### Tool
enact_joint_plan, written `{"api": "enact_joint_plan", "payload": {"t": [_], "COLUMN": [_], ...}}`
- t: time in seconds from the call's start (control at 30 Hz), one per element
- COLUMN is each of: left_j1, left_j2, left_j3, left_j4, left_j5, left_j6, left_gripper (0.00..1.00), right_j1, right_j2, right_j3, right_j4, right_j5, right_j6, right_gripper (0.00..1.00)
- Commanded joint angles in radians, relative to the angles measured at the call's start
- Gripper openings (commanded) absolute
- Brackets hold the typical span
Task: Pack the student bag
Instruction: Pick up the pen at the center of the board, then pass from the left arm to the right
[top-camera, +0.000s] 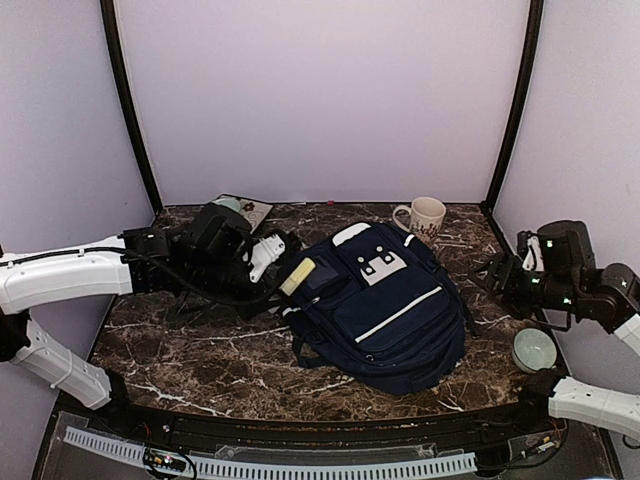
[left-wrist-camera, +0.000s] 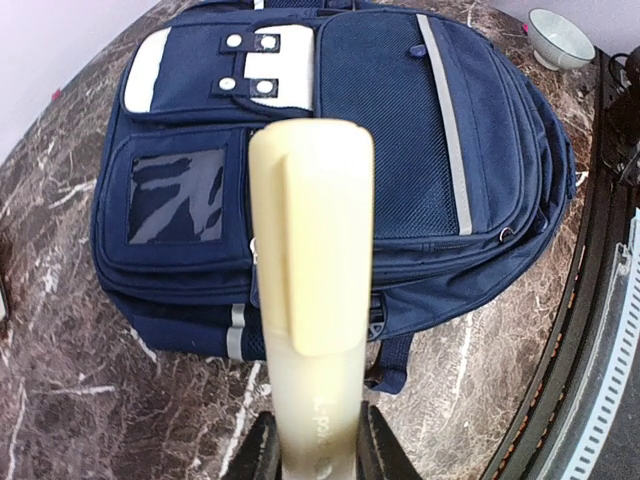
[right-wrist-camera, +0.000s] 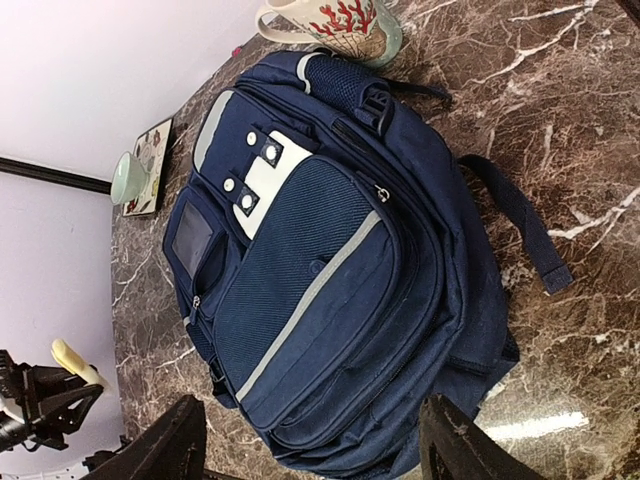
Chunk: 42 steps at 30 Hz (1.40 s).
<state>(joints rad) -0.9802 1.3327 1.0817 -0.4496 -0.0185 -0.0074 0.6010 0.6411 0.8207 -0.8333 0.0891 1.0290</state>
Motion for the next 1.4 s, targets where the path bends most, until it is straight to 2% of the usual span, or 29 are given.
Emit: {"api": "enact_joint_plan", "payload": {"t": [0.0, 0.23, 0.37, 0.57, 0.67, 0.73, 0.8, 0.87, 0.97, 1.13, 1.37], "left_j1": [-0.003, -0.003, -0.003, -0.006, -0.013, -0.047, -0.087, -0.111, -0.121, -0.138, -0.155], "left_j2": [0.001, 0.058, 0.109, 0.187, 0.268, 0.315, 0.362, 0.402, 0.462, 0.56, 0.61], "left_j3": [0.08, 0.212, 0.264, 0.264, 0.325, 0.359, 0.391, 0.433, 0.508, 0.639, 0.687], "left_j4": [-0.011, -0.035, -0.005, 0.148, 0.164, 0.172, 0.175, 0.174, 0.152, 0.088, 0.081], "left_j5": [0.029, 0.042, 0.055, 0.276, 0.253, 0.172, 0.151, 0.14, 0.154, 0.172, 0.147], "left_j6": [0.176, 0.4, 0.389, 0.277, 0.281, 0.378, 0.496, 0.552, 0.566, 0.551, 0.547], "left_gripper": [0.0, 0.0, 0.0, 0.0, 0.0, 0.0, 0.0, 0.0, 0.0, 0.0, 0.0], "right_j1": [-0.005, -0.005, -0.004, -0.005, -0.006, -0.004, -0.005, -0.006, -0.006, -0.005, -0.005], "right_j2": [-0.019, -0.016, -0.003, 0.023, 0.045, 0.059, 0.073, 0.086, 0.117, 0.169, 0.188], "right_j3": [0.035, 0.07, 0.089, 0.1, 0.11, 0.111, 0.099, 0.078, 0.063, 0.054, 0.06], "right_j4": [-0.017, -0.034, -0.045, -0.06, -0.072, -0.061, -0.019, 0.047, 0.113, 0.184, 0.226], "right_j5": [0.035, 0.075, 0.086, 0.078, 0.069, 0.028, -0.052, -0.159, -0.288, -0.414, -0.476], "right_j6": [-0.019, -0.05, -0.08, -0.152, -0.179, -0.189, -0.2, -0.211, -0.22, -0.242, -0.265], "right_gripper": [0.74, 0.74, 0.74, 0.75, 0.75, 0.75, 0.75, 0.75, 0.73, 0.69, 0.6]}}
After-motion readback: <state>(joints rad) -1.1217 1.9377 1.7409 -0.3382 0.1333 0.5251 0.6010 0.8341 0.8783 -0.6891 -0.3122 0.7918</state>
